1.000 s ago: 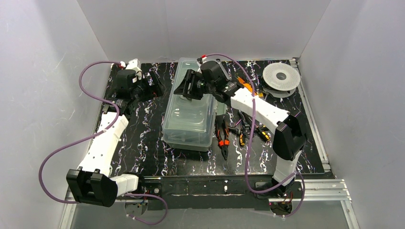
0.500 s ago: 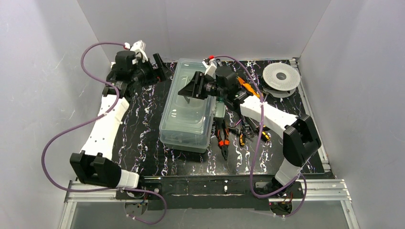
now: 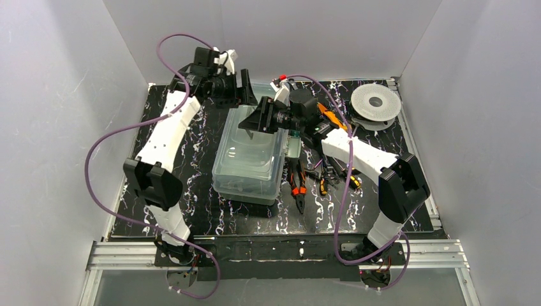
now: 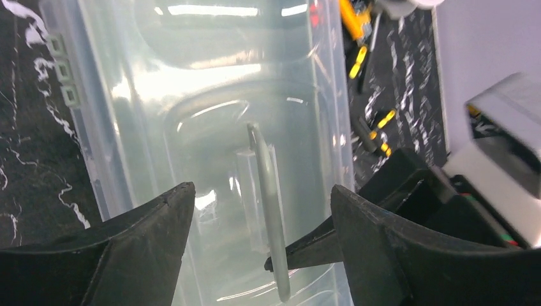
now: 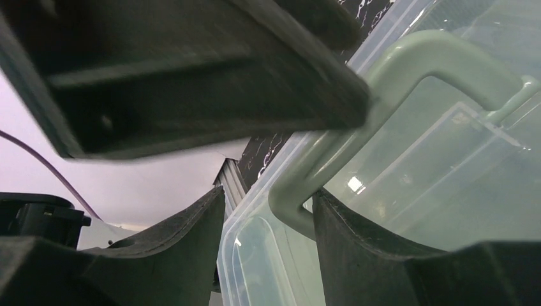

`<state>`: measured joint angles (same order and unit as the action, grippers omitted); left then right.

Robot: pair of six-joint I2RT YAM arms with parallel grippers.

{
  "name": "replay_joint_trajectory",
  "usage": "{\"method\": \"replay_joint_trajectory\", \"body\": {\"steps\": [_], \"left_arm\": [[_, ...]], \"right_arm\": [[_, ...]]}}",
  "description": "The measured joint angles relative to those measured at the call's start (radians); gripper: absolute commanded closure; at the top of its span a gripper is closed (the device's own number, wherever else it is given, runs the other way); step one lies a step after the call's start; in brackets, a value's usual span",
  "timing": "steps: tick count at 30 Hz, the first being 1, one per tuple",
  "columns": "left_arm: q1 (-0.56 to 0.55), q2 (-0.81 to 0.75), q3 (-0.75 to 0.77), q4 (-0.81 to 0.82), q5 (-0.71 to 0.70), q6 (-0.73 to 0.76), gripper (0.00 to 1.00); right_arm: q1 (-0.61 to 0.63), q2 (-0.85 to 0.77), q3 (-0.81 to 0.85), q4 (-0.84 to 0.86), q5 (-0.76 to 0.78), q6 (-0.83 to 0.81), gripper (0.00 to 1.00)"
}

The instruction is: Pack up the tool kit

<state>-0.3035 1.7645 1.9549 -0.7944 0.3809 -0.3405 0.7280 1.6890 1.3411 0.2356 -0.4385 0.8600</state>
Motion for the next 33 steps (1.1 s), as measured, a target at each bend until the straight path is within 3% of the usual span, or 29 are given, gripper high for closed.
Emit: {"method": "replay_joint_trajectory", "body": {"steps": [7, 11, 21, 28, 33], "left_arm": [[-0.055, 0.073, 0.052, -0.169, -0.041, 0.056, 0.63], [-0.053, 0.082, 0.077, -0.198, -0.033, 0.066, 0.99], [-0.053, 0.1, 0.138, -0.259, -0.047, 0.061, 1.0], [-0.023, 0.103, 0.188, -0.283, -0.05, 0.055, 1.0], [0.057, 0.066, 0.143, -0.241, 0.037, 0.018, 1.0]], "right_arm": [[-0.002, 0.0, -0.01, 0.021, -0.008, 0.0, 0.4], [-0.006, 0.0, -0.015, 0.028, -0.017, 0.0, 0.39], [-0.059, -0.187, -0.111, -0.047, -0.023, -0.119, 0.32], [-0.159, -0.388, -0.259, -0.136, 0.091, -0.222, 0.31], [-0.226, -0.381, -0.301, -0.211, 0.185, -0.229, 0.31]]}}
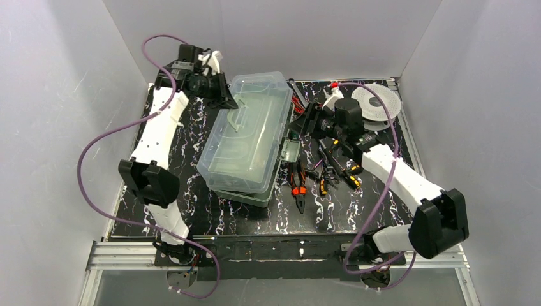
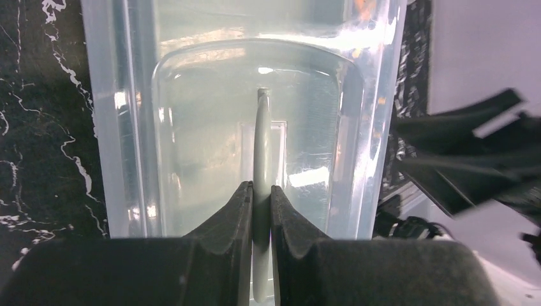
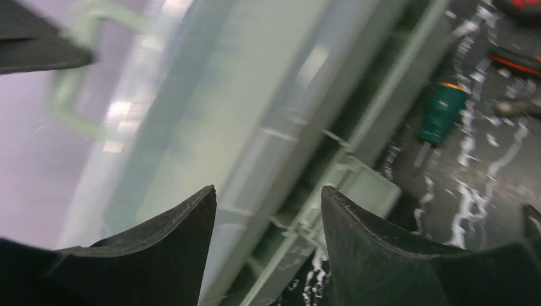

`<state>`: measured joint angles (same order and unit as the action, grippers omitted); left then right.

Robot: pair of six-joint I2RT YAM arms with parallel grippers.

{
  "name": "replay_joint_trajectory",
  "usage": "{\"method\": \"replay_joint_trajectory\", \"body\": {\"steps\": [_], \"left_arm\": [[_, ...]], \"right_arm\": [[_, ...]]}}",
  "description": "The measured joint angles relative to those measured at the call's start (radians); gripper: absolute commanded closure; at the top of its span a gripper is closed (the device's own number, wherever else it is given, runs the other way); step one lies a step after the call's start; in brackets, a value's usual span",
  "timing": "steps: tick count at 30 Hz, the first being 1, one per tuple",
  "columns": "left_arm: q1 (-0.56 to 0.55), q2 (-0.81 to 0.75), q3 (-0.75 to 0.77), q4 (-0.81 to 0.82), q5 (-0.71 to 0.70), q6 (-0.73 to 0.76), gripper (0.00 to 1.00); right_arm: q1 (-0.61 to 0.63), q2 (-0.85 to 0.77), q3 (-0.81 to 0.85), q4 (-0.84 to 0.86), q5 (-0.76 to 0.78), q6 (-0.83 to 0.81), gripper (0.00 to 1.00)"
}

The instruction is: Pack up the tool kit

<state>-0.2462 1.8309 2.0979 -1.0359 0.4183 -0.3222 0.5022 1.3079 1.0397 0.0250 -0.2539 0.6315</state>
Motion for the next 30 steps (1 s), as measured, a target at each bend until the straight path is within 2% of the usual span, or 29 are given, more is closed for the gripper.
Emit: {"method": "replay_joint_trajectory", "body": {"steps": [4, 8, 12, 24, 27, 30], "left_arm": [[0.098, -0.066, -0.118, 0.099, 0.114, -0.048, 1.0], [0.164, -0.105, -0.214, 0.19, 0.214, -0.083, 1.0], [0.184, -0.124, -0.279, 0.248, 0.27, -0.1, 1.0], [0.217, -0.138, -0.355, 0.329, 0.356, -0.127, 1.0], [0.221, -0.14, -0.356, 0.332, 0.357, -0.127, 0.99], [0.227, -0.142, -0.356, 0.332, 0.359, -0.127, 1.0]], "right_arm": [[-0.04, 0.114, 0.037, -0.093, 0.059, -0.003, 0.31], [-0.063, 0.27, 0.146, -0.179, 0.076, -0.007, 0.33], [-0.069, 0.405, 0.286, -0.256, 0.07, -0.011, 0.34], [-0.076, 0.614, 0.453, -0.278, 0.01, -0.011, 0.37], [-0.076, 0.654, 0.464, -0.279, -0.013, -0.016, 0.44], [-0.076, 0.677, 0.461, -0.277, -0.024, -0.029, 0.64]]}}
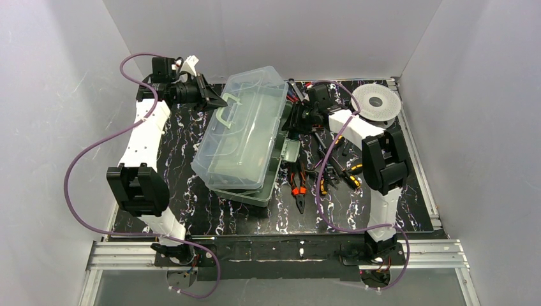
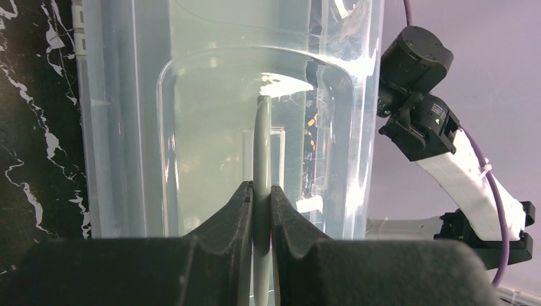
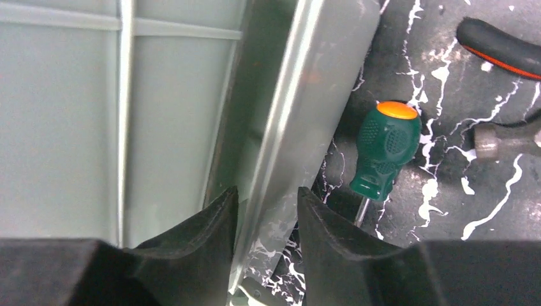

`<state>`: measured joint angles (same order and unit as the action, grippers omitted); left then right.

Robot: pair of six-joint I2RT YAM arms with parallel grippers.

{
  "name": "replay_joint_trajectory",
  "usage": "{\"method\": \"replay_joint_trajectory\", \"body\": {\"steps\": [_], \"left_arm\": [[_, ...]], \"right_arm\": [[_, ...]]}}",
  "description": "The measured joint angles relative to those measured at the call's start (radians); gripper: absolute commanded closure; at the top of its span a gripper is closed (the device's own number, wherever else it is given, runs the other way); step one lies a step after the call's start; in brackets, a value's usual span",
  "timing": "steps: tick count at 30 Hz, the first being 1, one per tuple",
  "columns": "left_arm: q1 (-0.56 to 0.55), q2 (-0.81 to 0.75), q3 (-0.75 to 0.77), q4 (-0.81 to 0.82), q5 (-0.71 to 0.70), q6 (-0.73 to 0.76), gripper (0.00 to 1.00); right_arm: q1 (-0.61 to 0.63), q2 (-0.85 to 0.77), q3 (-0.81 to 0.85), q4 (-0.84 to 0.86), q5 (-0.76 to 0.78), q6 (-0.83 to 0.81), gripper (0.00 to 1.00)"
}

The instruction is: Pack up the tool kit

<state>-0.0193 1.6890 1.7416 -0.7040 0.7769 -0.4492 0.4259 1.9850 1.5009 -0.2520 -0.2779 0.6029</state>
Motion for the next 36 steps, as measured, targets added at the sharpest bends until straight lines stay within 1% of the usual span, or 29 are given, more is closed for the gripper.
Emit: {"method": "replay_joint_trajectory", "body": {"steps": [3, 5, 6, 10, 15, 23, 26, 31, 34, 35, 36], "left_arm": [[0.021, -0.005, -0.002, 0.003, -0.002, -0.001, 1.0], [0.043, -0.018, -0.014, 0.013, -0.006, -0.002, 1.0], [0.054, -0.026, -0.021, 0.017, -0.011, -0.004, 1.0], [0.092, -0.06, -0.047, 0.025, -0.029, -0.009, 1.0], [0.144, -0.068, -0.048, 0.025, -0.042, -0.02, 1.0], [0.262, -0.025, -0.014, 0.021, -0.054, -0.011, 1.0], [0.313, 0.017, 0.003, 0.013, -0.05, 0.004, 1.0], [0.372, 0.154, 0.076, 0.006, -0.031, 0.025, 1.0], [0.405, 0.225, 0.085, 0.006, -0.013, 0.032, 1.0], [0.422, 0.251, 0.085, 0.001, 0.003, 0.032, 0.96], [0.431, 0.264, 0.082, 0.0, 0.014, 0.031, 0.87]], "right_arm": [[0.002, -0.001, -0.006, 0.029, -0.024, -0.007, 0.82], [0.002, -0.006, -0.007, 0.022, -0.015, -0.011, 0.9], [0.001, -0.006, -0.007, 0.021, -0.012, -0.008, 0.91], [0.001, -0.01, -0.013, 0.027, 0.004, -0.001, 0.91], [0.001, -0.031, -0.062, 0.091, 0.011, -0.001, 0.92], [-0.001, -0.042, -0.092, 0.136, 0.005, -0.005, 0.94], [-0.003, -0.045, -0.103, 0.153, -0.002, -0.006, 0.94], [-0.017, -0.048, -0.125, 0.192, -0.016, -0.001, 0.94], [-0.025, -0.053, -0.14, 0.21, -0.021, 0.002, 0.93], [-0.027, -0.053, -0.143, 0.215, -0.025, 0.003, 0.93], [-0.026, -0.053, -0.144, 0.22, -0.028, 0.004, 0.93]]}}
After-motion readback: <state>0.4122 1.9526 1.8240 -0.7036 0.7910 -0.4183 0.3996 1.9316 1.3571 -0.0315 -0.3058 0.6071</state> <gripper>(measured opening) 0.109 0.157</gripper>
